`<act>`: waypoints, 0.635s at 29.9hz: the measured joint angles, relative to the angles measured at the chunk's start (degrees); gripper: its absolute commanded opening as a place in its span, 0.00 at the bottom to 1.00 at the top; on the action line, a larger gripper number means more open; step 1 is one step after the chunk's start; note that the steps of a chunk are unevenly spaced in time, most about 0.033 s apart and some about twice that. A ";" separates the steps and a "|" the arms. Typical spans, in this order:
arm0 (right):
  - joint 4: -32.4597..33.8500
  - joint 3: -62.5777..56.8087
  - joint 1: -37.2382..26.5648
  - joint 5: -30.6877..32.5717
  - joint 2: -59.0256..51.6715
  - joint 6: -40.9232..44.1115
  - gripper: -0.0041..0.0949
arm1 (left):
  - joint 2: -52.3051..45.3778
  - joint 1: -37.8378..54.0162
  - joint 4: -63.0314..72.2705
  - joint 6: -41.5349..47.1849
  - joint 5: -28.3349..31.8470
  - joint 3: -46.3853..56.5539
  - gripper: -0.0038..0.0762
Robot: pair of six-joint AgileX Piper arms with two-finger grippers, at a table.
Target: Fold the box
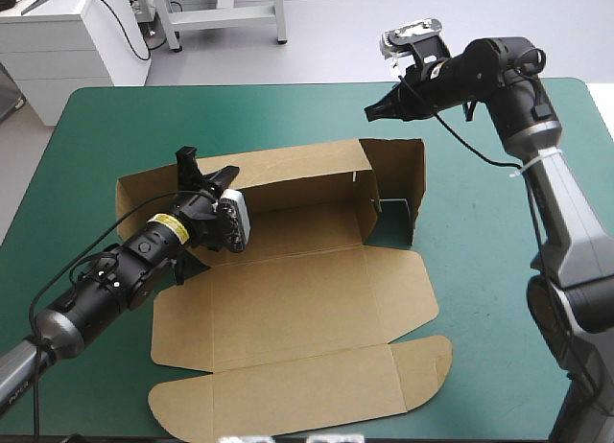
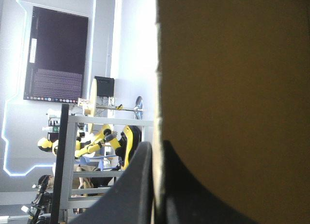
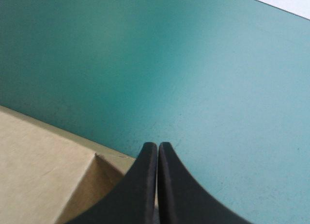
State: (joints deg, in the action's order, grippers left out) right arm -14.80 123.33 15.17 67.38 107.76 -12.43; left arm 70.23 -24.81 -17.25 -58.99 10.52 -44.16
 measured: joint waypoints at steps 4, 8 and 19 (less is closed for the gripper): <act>0.76 5.83 0.00 3.12 5.73 2.91 0.04 | 0.00 0.00 -0.06 0.00 1.26 0.00 0.04; 0.95 6.88 0.00 3.87 8.51 4.35 0.04 | 0.00 0.00 -0.06 0.00 0.14 0.00 0.04; 2.38 5.24 0.00 4.20 10.77 6.13 0.04 | 0.00 0.00 -0.06 0.01 -0.67 0.07 0.04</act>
State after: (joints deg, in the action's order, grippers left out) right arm -12.42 128.57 15.17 71.57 118.53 -6.29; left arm 70.23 -24.81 -17.31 -58.98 9.84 -44.09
